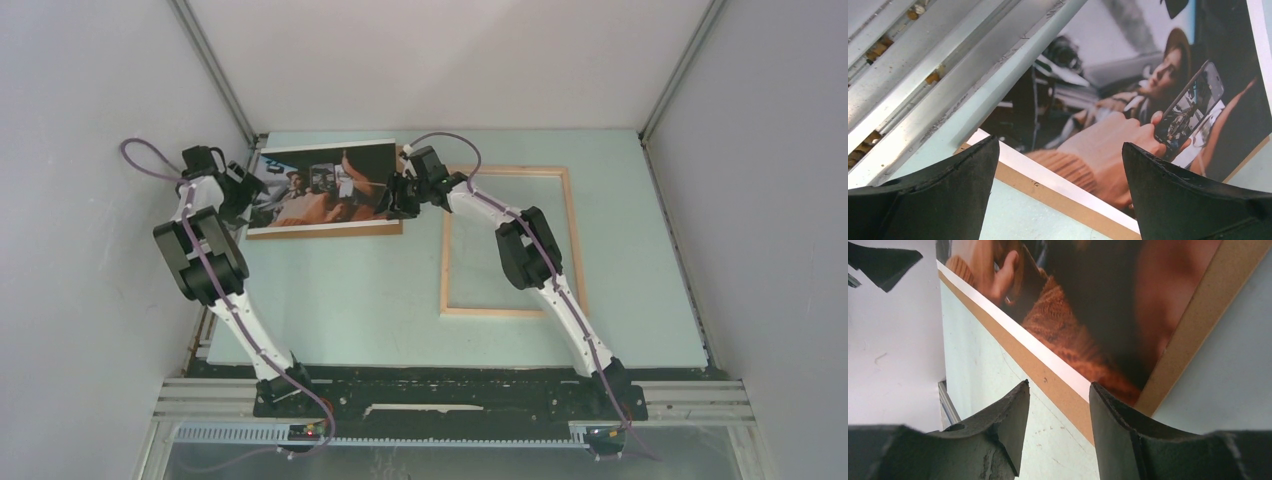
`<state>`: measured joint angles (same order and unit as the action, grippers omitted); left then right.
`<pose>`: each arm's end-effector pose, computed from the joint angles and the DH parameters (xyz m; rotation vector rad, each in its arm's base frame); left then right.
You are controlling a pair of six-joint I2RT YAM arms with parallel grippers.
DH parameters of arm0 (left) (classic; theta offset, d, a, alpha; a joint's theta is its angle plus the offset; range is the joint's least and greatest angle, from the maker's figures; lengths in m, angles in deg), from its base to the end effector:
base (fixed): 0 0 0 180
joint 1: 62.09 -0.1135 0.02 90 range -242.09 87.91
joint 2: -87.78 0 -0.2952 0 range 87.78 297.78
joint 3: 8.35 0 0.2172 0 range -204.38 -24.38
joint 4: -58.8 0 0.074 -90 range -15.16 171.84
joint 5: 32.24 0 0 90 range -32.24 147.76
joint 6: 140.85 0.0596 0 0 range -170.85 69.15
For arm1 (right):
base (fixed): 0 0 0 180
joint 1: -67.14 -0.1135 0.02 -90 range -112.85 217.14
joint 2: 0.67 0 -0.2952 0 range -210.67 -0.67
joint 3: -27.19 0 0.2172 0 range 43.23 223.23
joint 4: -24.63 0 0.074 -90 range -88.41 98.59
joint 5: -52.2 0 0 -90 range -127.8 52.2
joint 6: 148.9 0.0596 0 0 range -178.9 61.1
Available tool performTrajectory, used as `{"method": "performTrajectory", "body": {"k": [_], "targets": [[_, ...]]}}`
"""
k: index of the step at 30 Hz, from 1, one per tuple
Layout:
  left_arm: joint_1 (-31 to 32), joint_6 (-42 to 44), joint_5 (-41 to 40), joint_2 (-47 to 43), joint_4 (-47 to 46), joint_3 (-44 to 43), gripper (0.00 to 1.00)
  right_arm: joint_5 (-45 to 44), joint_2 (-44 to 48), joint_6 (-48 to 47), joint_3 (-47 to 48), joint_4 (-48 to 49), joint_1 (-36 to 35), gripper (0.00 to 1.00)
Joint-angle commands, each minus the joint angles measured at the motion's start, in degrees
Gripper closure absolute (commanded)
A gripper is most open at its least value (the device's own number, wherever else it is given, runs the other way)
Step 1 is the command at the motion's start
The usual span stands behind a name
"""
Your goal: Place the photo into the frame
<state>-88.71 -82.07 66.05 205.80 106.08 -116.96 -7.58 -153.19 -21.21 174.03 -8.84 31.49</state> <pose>0.4026 0.1921 0.2275 -1.1886 2.2662 -0.2160 0.4663 0.3714 0.1490 -0.2706 2.4533 1.2252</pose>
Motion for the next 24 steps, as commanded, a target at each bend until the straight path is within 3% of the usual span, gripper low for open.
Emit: {"method": "performTrajectory", "body": {"k": [1,5,8,12,16,24], "targets": [[2.0,-2.9,0.1,0.8,0.8,-0.4,0.0,-3.9,4.3,-4.1,-3.0,-11.2,0.3,0.43],[2.7,-3.7,1.1,0.2,1.0,0.0,0.0,-7.9,10.3,-7.9,-10.8,-12.8,0.3,0.38],[2.3,-1.3,-4.6,-1.1,1.5,-0.5,0.0,-5.2,12.6,-9.3,-13.5,-11.6,1.0,0.35],[1.9,4.2,-11.5,1.4,4.1,-5.0,0.0,-2.3,12.4,-10.9,-11.3,-10.8,1.8,0.3],[1.8,4.4,-10.6,8.7,11.0,-14.6,0.0,-3.2,12.5,-11.5,-9.9,-11.4,1.9,0.24],[-0.1,1.6,-11.4,10.7,8.6,-15.0,0.0,-4.9,9.5,-10.5,-5.6,-11.2,3.1,0.16]]}}
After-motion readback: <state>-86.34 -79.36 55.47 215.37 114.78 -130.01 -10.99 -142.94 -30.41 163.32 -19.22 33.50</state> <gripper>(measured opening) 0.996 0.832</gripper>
